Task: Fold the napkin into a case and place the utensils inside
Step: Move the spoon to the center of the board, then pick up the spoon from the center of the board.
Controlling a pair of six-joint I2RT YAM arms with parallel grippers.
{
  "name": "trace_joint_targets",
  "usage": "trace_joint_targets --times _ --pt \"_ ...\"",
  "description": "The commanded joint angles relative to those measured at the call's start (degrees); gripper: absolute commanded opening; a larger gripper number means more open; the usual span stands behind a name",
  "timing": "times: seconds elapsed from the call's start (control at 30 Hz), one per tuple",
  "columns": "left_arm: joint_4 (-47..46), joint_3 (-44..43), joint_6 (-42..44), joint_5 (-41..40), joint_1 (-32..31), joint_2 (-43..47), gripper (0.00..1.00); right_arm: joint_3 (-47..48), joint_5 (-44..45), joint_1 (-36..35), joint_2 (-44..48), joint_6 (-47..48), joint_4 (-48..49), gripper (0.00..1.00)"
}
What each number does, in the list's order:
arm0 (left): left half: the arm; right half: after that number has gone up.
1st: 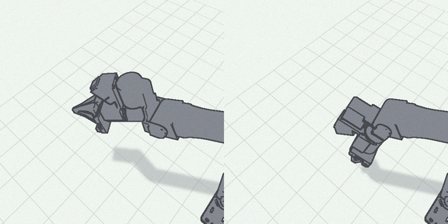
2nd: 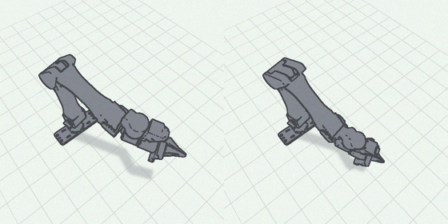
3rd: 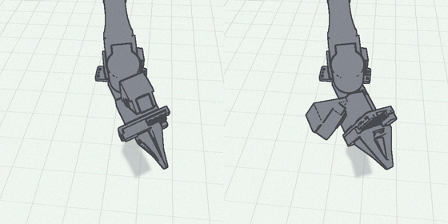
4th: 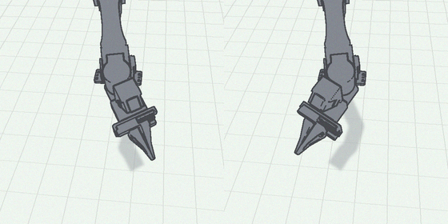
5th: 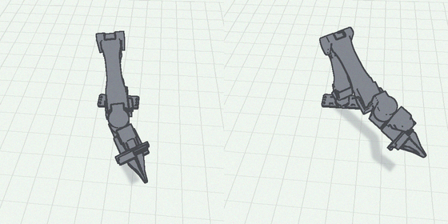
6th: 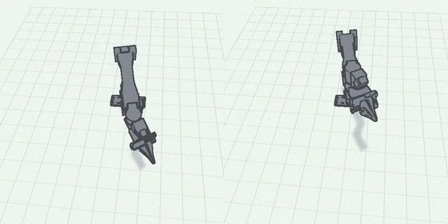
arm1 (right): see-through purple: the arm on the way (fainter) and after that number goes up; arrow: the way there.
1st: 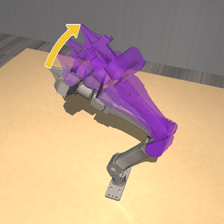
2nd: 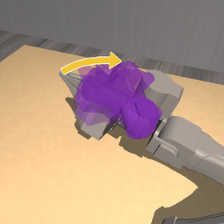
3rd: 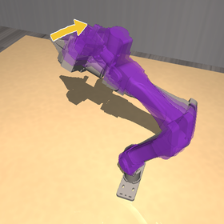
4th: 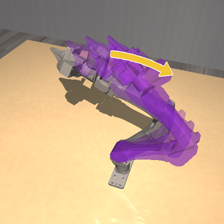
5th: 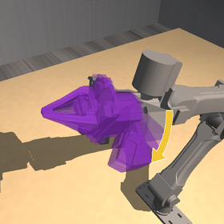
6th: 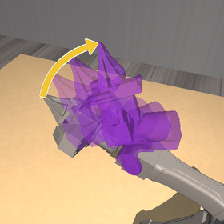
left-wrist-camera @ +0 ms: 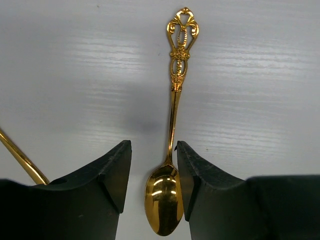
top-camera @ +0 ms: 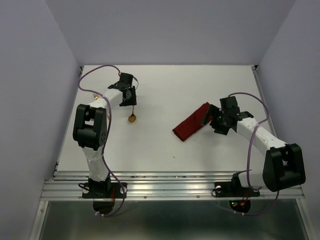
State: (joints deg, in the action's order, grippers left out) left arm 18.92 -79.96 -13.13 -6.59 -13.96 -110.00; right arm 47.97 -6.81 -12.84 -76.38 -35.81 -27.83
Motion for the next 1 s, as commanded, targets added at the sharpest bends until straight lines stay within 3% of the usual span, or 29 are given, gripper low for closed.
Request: trace_joint_targets --times 0.0,0.37,0.67,0.73,0.77,0.97 --pt "0.06 -0.36 0.38 2.11 -0.55 0.14 0.52 2.4 -1.1 -0.43 0.0 -0.75 2.79 0.96" --pt "2.52 -0.63 1.61 2.64 -1.16 -3.03 0.5 1.43 -1.19 -0.43 -0.17 -0.57 3.22 0.96" --pt "4.72 -1.95 2.14 3.16 -1.34 -7.68 0.27 2.22 -3.21 -0.43 -0.17 -0.75 3.66 0.96" --pt "5.16 -2.12 2.75 3.69 -1.43 -8.39 0.12 2.92 -3.04 -0.43 0.0 -0.92 4.19 0.96" --pt "5.34 -2.21 2.93 3.69 -1.43 -8.48 0.0 3.01 -3.04 -0.43 0.0 -1.01 4.28 0.96" --pt "5.25 -2.48 4.07 2.63 -3.53 -3.31 0.0 5.47 -6.55 -0.43 0.27 -0.49 3.67 0.96"
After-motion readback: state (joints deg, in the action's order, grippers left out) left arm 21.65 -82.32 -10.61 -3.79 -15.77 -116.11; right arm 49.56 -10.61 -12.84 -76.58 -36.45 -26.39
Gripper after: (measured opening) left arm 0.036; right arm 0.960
